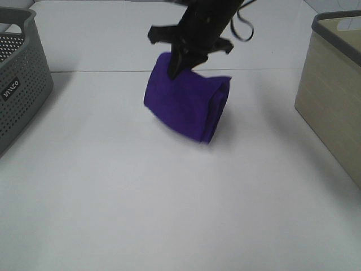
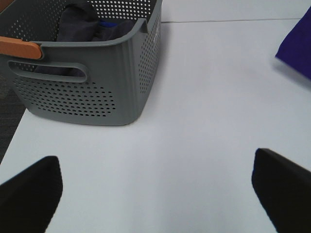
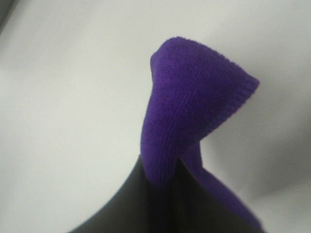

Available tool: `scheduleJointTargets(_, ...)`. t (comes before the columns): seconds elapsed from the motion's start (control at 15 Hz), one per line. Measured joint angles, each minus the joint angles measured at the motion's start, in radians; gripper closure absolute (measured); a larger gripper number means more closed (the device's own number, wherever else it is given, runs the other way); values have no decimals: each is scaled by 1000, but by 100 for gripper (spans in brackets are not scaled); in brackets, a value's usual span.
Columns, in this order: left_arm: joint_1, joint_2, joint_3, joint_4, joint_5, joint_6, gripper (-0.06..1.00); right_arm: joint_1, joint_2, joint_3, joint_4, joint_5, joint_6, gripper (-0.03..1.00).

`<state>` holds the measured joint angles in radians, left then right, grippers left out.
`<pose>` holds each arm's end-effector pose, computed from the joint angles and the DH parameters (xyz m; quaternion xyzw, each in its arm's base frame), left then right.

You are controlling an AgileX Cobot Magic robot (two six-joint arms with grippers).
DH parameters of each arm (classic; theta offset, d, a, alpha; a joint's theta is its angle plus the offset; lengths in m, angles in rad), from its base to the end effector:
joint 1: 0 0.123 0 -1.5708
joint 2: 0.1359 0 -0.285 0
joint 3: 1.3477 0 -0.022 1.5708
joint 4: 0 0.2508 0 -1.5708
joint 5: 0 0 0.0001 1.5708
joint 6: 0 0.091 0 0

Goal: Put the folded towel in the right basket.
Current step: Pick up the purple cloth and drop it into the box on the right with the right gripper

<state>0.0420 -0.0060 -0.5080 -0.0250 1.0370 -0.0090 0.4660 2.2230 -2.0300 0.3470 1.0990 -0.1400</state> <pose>-0.0057 -0.0022 0.2814 -0.0211 0.8429 -0.0036 0.5376 0.4225 0.2434 0.2392 -0.2421 0.9391 0.1924 0.1500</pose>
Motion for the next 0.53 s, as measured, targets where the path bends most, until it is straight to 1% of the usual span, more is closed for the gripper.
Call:
scheduleJointTargets(0.13,0,0,0,1,0,0,-5,-22,-164,0,-99,18,2,90)
scheduleJointTargets(0.2,0,0,0,3,0,0,-5,-59,-231,0,-159,17,14,90)
scheduleJointTargets(0.4,0,0,0,3,0,0,-5,-221,-381,0,-437,-7,84,90)
scheduleJointTargets(0.47,0,0,0,3,0,0,-5,-284,-410,0,-490,-8,88,90)
scheduleJointTargets(0.53,0,0,0,3,0,0,-5,-338,-426,0,-519,-12,89,90)
